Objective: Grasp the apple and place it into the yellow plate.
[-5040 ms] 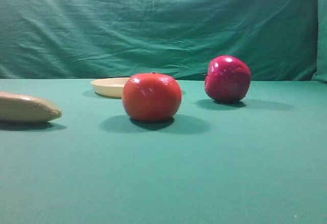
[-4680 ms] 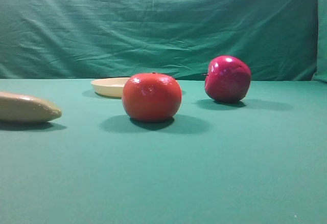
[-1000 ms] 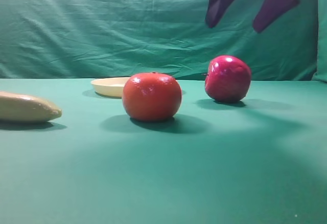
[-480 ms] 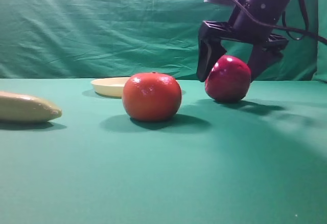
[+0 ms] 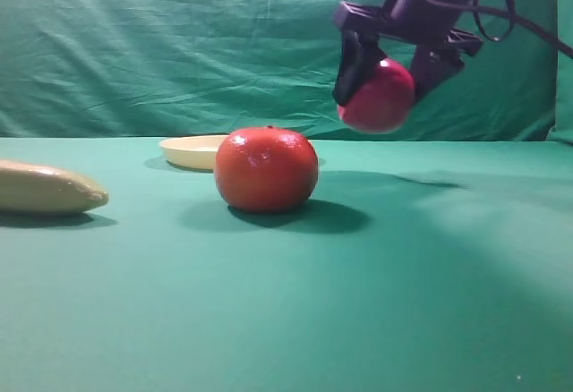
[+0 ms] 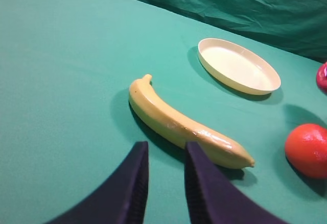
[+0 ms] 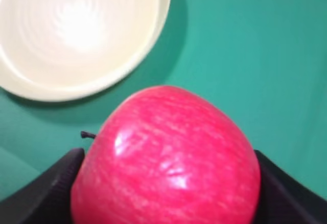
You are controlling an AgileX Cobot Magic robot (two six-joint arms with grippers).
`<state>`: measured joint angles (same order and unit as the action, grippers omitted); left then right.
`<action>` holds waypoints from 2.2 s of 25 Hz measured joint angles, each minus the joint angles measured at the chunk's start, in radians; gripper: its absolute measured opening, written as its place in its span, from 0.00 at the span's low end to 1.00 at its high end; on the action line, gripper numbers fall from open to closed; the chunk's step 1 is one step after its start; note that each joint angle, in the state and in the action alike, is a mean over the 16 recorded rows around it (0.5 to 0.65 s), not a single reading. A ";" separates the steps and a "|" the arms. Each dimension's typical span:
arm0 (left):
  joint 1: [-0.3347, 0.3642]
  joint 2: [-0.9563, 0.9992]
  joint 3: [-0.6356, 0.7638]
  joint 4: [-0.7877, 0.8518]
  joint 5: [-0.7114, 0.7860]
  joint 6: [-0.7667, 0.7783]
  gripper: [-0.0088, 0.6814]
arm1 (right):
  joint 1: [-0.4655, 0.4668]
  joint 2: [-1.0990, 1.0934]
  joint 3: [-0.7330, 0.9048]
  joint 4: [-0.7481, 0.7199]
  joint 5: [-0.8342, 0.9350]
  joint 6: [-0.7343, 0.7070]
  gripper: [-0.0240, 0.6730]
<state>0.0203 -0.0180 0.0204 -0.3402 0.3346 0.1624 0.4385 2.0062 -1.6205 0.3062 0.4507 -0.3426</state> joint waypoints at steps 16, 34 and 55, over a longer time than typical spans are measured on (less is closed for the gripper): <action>0.000 0.000 0.000 0.000 0.000 0.000 0.24 | 0.132 0.161 -0.035 0.010 -0.259 -0.054 0.80; 0.000 0.000 0.000 0.000 0.000 0.000 0.24 | 0.124 0.124 -0.035 0.012 -0.222 -0.056 0.89; 0.000 0.000 -0.001 0.021 0.000 0.000 0.24 | 0.083 -0.488 0.046 0.008 0.248 -0.050 0.03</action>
<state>0.0203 -0.0180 0.0191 -0.3190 0.3346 0.1624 0.5212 1.5184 -1.5746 0.3143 0.6989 -0.3928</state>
